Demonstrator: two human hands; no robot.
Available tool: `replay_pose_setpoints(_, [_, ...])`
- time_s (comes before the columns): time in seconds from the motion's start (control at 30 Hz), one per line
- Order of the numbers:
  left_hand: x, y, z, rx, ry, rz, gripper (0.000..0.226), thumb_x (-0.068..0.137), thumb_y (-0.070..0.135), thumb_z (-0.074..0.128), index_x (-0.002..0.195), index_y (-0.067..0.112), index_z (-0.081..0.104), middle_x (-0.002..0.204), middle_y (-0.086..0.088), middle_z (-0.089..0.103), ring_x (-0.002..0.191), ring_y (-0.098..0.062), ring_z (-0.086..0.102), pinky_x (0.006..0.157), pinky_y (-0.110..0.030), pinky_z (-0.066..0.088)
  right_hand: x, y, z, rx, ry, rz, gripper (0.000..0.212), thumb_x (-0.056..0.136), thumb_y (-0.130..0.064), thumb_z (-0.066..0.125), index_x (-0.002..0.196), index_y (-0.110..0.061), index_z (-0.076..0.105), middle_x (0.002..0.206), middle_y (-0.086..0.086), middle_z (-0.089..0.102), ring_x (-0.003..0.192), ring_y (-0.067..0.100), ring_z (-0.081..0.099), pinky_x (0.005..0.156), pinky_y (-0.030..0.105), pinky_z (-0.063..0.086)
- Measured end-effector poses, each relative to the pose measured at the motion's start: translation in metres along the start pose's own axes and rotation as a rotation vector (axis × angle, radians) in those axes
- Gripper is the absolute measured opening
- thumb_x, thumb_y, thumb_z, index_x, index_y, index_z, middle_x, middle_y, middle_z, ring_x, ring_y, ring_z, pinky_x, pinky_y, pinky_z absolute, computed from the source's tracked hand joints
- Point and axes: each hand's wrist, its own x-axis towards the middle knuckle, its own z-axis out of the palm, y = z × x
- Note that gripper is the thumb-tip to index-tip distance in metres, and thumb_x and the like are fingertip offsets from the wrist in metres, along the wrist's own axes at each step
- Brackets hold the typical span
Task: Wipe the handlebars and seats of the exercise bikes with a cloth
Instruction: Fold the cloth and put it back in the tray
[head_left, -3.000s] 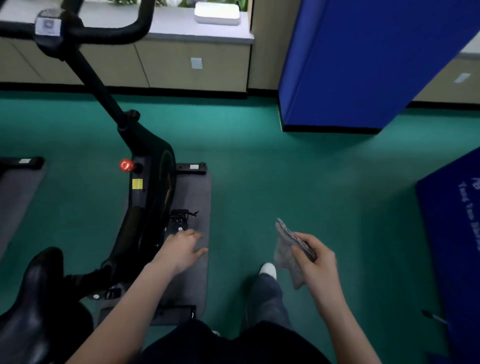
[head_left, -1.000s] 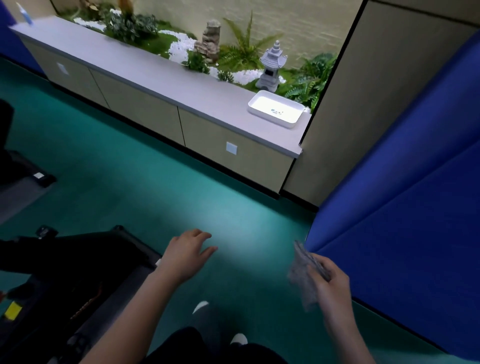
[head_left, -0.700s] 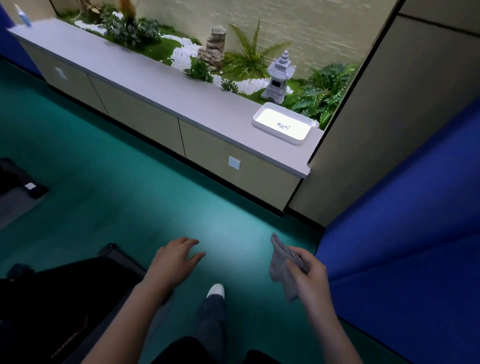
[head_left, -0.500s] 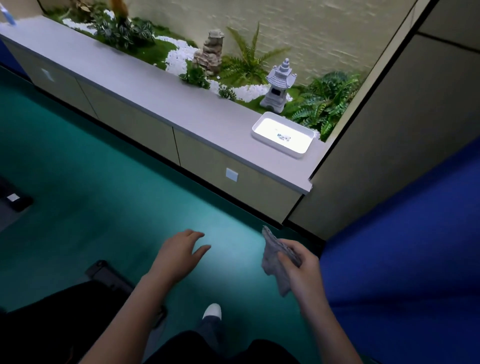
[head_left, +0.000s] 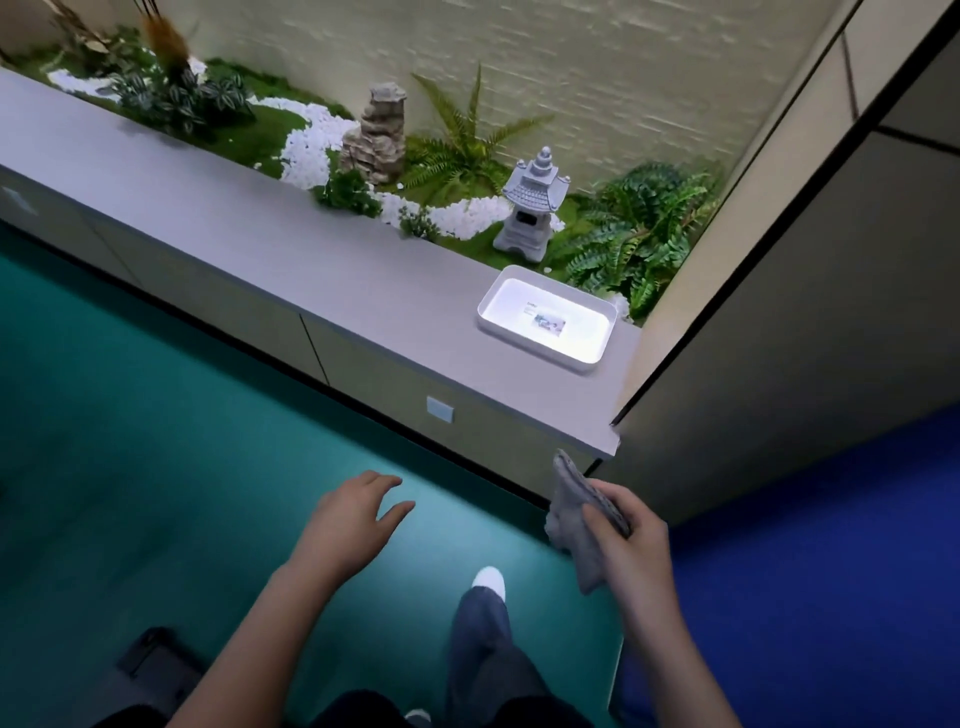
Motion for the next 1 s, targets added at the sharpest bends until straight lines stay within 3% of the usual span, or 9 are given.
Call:
replay_pose_setpoints(0.1, [0.052, 0.021, -0.011, 0.002, 0.014, 0.013, 0.046, 0.095, 0.046, 0.046, 0.133, 0.021, 0.05, 0.133, 0.005, 0.052, 0.124, -0.015, 0.047, 0.102, -0.029, 0.037, 0.055, -0.014, 0.003, -0.005, -0.015, -0.024, 0.029, 0.084, 0.009, 0.055, 0.088, -0.015, 0.07, 0.083, 0.001, 0.071, 0.075, 0.008, 0.063, 0.069, 0.017, 0.049])
replay_pose_setpoints(0.3, [0.144, 0.064, -0.036, -0.006, 0.059, 0.028, 0.044, 0.095, 0.046, 0.045, 0.131, 0.023, 0.05, 0.132, 0.008, 0.052, 0.122, -0.013, 0.046, 0.102, -0.031, 0.036, 0.15, -0.039, 0.007, -0.021, -0.041, -0.022, 0.027, 0.086, 0.007, 0.054, 0.094, -0.013, 0.07, 0.091, 0.007, 0.072, 0.09, 0.024, 0.066, 0.085, 0.037, 0.05])
replay_pose_setpoints(0.47, [0.199, 0.084, -0.055, -0.015, 0.063, 0.051, 0.044, 0.094, 0.046, 0.048, 0.131, 0.022, 0.052, 0.131, 0.007, 0.053, 0.122, -0.014, 0.048, 0.103, -0.033, 0.038, 0.203, -0.058, 0.009, -0.005, -0.03, -0.025, 0.026, 0.087, 0.006, 0.054, 0.096, -0.012, 0.069, 0.093, 0.006, 0.072, 0.09, 0.021, 0.066, 0.083, 0.031, 0.049])
replay_pose_setpoints(0.6, [0.246, 0.091, -0.067, -0.003, 0.029, 0.074, 0.044, 0.094, 0.045, 0.047, 0.131, 0.022, 0.052, 0.133, 0.007, 0.052, 0.124, -0.013, 0.047, 0.104, -0.032, 0.036, 0.242, -0.068, 0.015, 0.006, 0.002, -0.017, 0.024, 0.087, 0.005, 0.055, 0.099, -0.01, 0.069, 0.094, 0.008, 0.072, 0.088, 0.022, 0.065, 0.083, 0.034, 0.049])
replay_pose_setpoints(0.7, [0.287, 0.094, -0.077, -0.008, -0.007, 0.111, 0.044, 0.094, 0.045, 0.048, 0.132, 0.022, 0.051, 0.134, 0.007, 0.052, 0.122, -0.014, 0.049, 0.103, -0.031, 0.036, 0.271, -0.075, 0.026, 0.024, 0.034, -0.015, 0.024, 0.088, 0.003, 0.054, 0.1, -0.012, 0.069, 0.093, 0.007, 0.071, 0.085, 0.019, 0.064, 0.076, 0.028, 0.05])
replay_pose_setpoints(1.0, [0.43, 0.11, -0.128, -0.104, -0.1, 0.277, 0.044, 0.095, 0.047, 0.045, 0.133, 0.025, 0.05, 0.136, 0.007, 0.051, 0.124, -0.013, 0.046, 0.099, -0.027, 0.036, 0.367, -0.121, 0.103, 0.105, 0.175, -0.033, 0.027, 0.09, 0.0, 0.055, 0.098, -0.022, 0.067, 0.097, -0.002, 0.07, 0.09, 0.011, 0.064, 0.077, 0.02, 0.048])
